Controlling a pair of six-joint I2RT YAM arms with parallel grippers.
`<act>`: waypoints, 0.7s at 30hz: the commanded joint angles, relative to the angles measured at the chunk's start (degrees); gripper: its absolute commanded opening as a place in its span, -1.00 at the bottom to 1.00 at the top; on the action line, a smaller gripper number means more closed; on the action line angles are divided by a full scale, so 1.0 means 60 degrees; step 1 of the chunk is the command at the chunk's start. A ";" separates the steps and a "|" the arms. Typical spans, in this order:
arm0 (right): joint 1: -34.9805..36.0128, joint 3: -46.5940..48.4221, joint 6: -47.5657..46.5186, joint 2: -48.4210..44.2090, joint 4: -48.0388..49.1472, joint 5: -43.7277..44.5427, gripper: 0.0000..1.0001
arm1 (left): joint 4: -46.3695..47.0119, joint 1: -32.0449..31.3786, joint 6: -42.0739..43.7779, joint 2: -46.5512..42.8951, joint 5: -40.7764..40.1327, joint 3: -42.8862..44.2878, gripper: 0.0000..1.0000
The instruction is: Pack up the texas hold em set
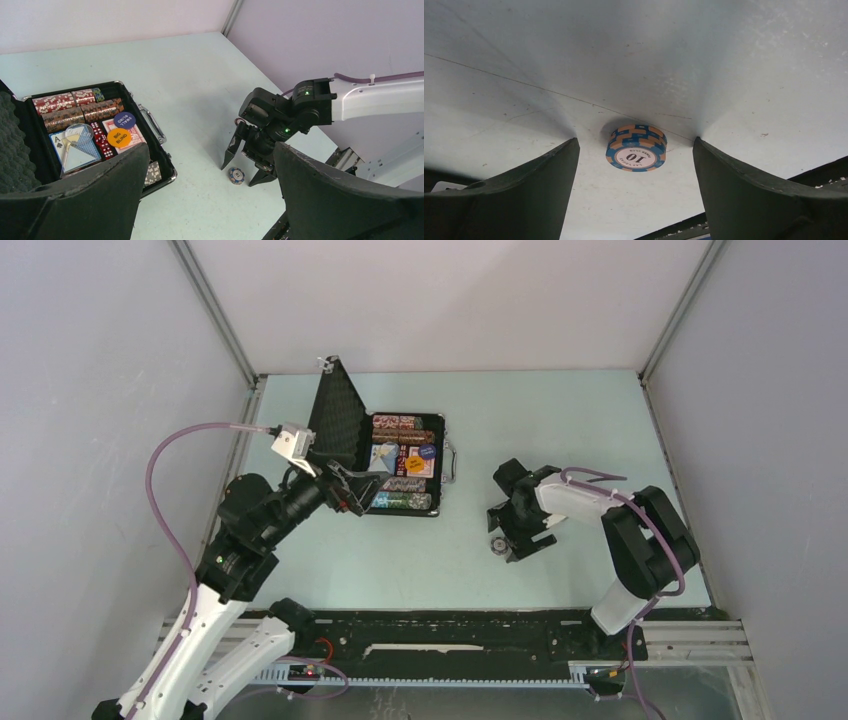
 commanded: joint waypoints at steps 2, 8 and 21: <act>0.0080 0.0185 0.0479 0.0251 0.0220 0.0092 0.78 | 0.0238 0.0003 -0.0061 0.0028 0.0212 0.0167 1.00; 0.0199 0.0185 0.0647 0.0189 -0.0037 0.0438 0.40 | 0.0224 -0.0012 -0.0038 -0.0004 0.0198 0.0167 1.00; 0.0220 0.0184 0.0855 0.0181 -0.0131 0.0909 0.29 | 0.0222 -0.0083 -0.0031 0.0060 0.0206 0.0152 1.00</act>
